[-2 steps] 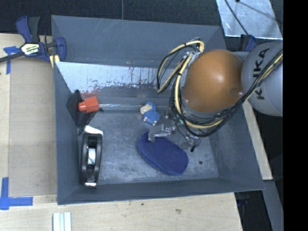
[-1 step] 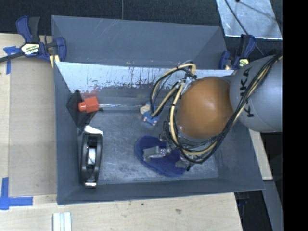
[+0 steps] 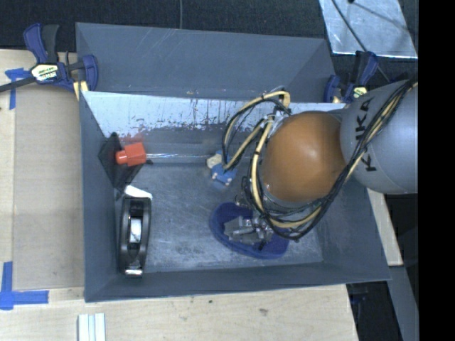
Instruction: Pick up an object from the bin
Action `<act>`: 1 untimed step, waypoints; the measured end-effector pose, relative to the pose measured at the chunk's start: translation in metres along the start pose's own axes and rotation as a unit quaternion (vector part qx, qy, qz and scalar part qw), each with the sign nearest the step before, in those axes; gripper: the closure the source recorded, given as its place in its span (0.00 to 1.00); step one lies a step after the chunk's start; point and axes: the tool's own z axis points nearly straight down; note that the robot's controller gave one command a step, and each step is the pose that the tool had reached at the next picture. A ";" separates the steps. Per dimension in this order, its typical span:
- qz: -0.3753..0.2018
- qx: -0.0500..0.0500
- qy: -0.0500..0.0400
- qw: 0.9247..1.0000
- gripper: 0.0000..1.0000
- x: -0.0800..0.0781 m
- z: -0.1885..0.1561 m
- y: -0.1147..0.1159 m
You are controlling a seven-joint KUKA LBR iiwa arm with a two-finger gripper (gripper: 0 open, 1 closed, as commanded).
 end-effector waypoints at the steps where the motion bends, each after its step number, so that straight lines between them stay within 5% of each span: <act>1: 0.001 0.005 0.001 1.000 1.00 0.042 -0.218 -0.052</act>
Offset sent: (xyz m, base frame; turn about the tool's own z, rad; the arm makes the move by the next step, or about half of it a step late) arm 0.0391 -0.0511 0.2130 -0.0020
